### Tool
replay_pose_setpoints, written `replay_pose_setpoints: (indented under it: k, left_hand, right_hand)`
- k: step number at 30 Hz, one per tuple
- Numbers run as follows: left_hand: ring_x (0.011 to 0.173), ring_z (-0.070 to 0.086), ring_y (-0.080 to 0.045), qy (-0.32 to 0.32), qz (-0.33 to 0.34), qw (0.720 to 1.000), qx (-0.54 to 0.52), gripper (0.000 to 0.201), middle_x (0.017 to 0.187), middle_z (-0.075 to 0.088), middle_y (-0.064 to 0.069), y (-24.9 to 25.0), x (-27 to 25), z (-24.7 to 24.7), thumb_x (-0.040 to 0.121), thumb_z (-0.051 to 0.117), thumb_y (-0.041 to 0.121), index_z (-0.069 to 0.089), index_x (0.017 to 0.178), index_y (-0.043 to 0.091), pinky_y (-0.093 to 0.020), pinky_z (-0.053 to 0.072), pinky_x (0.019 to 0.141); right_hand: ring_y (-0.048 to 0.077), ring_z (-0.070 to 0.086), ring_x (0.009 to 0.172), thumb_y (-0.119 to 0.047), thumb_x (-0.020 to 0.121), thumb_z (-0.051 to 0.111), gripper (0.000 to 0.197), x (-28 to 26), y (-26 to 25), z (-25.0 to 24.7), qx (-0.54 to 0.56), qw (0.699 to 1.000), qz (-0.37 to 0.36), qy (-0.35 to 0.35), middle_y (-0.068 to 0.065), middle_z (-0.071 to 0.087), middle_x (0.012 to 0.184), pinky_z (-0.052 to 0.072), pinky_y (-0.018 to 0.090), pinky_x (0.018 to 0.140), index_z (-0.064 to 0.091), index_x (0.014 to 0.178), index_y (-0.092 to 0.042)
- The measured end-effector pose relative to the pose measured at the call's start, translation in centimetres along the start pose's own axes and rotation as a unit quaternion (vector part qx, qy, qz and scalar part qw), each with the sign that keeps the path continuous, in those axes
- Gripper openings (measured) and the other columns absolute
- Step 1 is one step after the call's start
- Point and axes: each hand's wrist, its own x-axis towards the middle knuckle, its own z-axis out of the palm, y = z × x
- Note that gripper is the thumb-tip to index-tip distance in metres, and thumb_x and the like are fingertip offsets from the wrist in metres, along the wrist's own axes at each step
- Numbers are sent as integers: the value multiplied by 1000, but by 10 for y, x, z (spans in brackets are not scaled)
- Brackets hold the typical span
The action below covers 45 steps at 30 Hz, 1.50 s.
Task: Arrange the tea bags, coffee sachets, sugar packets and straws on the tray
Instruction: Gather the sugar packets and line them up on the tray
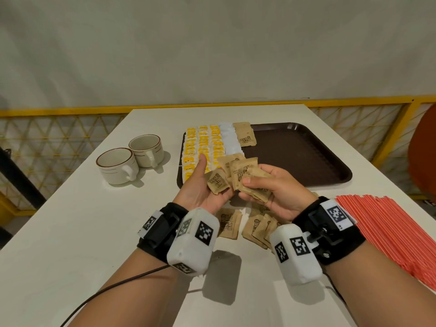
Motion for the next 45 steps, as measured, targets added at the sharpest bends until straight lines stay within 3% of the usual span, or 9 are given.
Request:
replay_pose_setpoints:
  k: [4,8,13,16,20,24,33,41,45]
  left_hand:
    - [117,56,-37,-1,8,996,89,78,127,55,-30,-4,-1,0,80,53,55,47,127,-7,-49,44,101]
    - [96,66,-28,7,35,991,128,29,106,67,-21,-8,-1,0,92,52,20,57,111,-1,-40,53,88]
    - [106,61,-33,66,18,997,32,41,112,63,-24,0,0,-1,95,50,38,58,114,2,-49,50,90]
    - [116,59,-31,68,24,995,68,58,122,61,-25,-2,-2,1,90,56,42,51,128,-1,-44,51,93]
    - [98,67,-28,51,63,989,123,43,97,71,-22,-8,-3,2,87,59,39,62,102,-1,-38,47,98]
    - [111,62,-27,46,81,981,171,51,114,67,-19,-8,-1,-3,77,63,39,61,114,4,-37,44,102]
    - [83,66,-19,47,131,965,221,26,92,70,-11,-10,-2,-5,85,63,6,61,110,6,-29,53,73]
    - [61,63,-15,27,-4,972,232,7,83,70,-12,1,-12,-1,83,64,7,67,89,8,-21,54,53]
    - [75,65,-23,14,-26,977,211,42,99,70,-15,3,-15,-1,70,75,31,66,106,10,-24,54,54]
  right_hand:
    - [27,69,77,11,82,60,28,-1,6,5,-33,999,39,-20,24,67,97,60,29,59,59,109,11]
    - [24,69,76,9,85,59,23,0,9,6,-38,998,45,-15,21,67,96,58,25,57,60,108,8]
    - [20,69,64,7,87,57,25,0,2,3,-30,999,15,6,21,67,91,57,23,54,56,110,14]
    - [19,68,62,5,87,58,17,0,0,2,-45,999,7,10,19,69,88,56,22,52,60,103,9]
    - [19,69,65,5,87,59,11,3,5,3,-45,999,-14,26,17,70,86,57,23,55,64,96,3]
    - [18,67,67,3,88,58,12,5,6,1,-39,998,-33,30,17,69,89,57,23,55,64,98,2]
    - [16,67,71,-2,89,59,11,5,8,1,-62,997,-44,31,13,71,88,56,20,56,67,96,-1]
    - [14,66,65,-2,84,65,16,9,-8,3,-115,985,-103,77,13,70,89,49,16,46,66,100,-5]
    - [17,67,71,-5,80,70,18,8,-38,-3,-251,965,-74,19,13,71,91,49,17,48,68,99,-6]
